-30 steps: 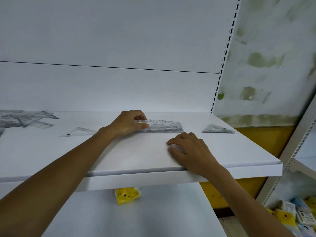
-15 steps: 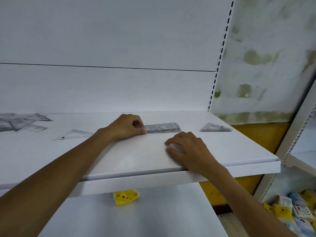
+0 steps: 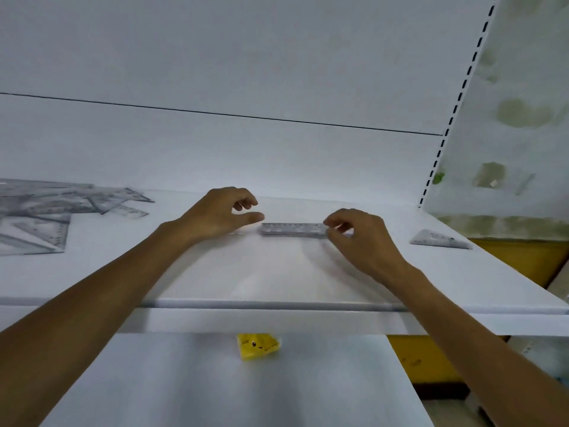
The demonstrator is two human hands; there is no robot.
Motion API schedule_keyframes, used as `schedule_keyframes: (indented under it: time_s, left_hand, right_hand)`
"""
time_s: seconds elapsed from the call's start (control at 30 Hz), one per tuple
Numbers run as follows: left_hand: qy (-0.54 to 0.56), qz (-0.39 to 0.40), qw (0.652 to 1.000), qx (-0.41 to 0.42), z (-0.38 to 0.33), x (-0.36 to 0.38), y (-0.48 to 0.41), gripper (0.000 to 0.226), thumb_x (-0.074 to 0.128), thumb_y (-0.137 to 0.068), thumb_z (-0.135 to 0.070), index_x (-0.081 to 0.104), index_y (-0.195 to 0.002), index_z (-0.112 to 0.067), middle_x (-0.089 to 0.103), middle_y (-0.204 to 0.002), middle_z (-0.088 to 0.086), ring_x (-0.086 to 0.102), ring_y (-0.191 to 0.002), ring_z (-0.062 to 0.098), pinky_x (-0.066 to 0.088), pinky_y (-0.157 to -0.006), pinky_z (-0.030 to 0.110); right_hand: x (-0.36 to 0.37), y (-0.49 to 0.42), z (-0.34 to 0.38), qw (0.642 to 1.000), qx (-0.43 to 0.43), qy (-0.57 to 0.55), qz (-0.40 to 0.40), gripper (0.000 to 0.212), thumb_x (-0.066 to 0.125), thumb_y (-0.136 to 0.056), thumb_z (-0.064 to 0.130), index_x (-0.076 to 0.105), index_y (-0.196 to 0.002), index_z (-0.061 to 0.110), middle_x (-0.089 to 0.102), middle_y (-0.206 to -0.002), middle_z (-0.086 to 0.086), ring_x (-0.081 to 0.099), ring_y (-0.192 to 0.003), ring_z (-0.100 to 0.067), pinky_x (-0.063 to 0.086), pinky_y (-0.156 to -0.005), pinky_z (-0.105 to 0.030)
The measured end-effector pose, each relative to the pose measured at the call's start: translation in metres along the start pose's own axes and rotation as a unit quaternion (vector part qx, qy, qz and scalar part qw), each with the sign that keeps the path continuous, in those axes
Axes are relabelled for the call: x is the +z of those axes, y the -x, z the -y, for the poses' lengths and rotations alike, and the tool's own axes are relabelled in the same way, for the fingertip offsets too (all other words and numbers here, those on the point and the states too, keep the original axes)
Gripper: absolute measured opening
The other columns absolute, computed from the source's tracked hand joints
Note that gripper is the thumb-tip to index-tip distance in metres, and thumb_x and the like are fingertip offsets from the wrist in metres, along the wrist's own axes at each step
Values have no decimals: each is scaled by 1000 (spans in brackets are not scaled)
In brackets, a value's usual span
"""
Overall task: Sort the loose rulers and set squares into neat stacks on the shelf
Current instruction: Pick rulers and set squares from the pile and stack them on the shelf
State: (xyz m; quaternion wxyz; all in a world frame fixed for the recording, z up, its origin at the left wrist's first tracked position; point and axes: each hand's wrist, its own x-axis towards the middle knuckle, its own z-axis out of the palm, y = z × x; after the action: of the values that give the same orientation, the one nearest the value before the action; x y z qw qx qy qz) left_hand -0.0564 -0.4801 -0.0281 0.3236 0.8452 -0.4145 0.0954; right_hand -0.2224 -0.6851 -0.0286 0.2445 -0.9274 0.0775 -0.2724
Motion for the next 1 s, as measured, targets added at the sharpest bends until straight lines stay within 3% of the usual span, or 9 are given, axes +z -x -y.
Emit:
schedule_keyframes:
  time_s: [0.27,0.43,0.5,0.7,0.83,1.0]
  left_hand:
    - [-49,-59,994,-80,84,-94,73,26,63,-81,-41,63,-100,-24,62,-98,-10,57,-88,4,41,-77,22]
    - [-68,-86,984,-137,144,-162,120,18,65,-81,-35,65,-96,-25,63,-95,-9,55,-81,-5,40,-67,11]
    - [-72,-93,980,-158,168,-186,137,20,65,-81,-36,65,-98,-25,62,-95,-9,54,-82,-6,40,-67,13]
    - [-108,-121,970,-181,228,-239,179,22,66,-81,-29,67,-101,-19,64,-98,-4,56,-80,1,37,-67,8]
    - [-136,-118,963,-202,262,-260,197,24,67,-81,-26,67,-104,-17,65,-103,0,57,-88,12,40,-74,21]
    - [-182,-108,952,-222,306,-289,211,24,66,-82,-30,65,-104,-21,63,-108,1,51,-91,10,37,-80,24]
  right_hand:
    - [80,-67,131,990,-126,-36,50,18,57,-85,20,63,-102,19,64,-102,4,60,-92,-15,48,-88,-38]
    - [137,-99,205,982,-165,-51,80,20,57,-85,20,62,-105,19,63,-105,4,60,-92,-15,48,-89,-38]
    - [161,-109,230,978,-181,-52,91,21,57,-85,19,62,-105,18,63,-105,4,59,-93,-15,48,-88,-37]
    - [221,-143,280,972,-192,-17,136,24,59,-84,17,62,-107,14,63,-108,-2,57,-96,-19,48,-89,-38]
    - [256,-163,292,972,-176,7,158,25,60,-83,19,61,-108,15,62,-109,-2,56,-94,-16,48,-88,-33]
    - [298,-180,311,966,-181,18,183,28,61,-85,21,61,-110,10,63,-111,-5,56,-96,-16,46,-86,-28]
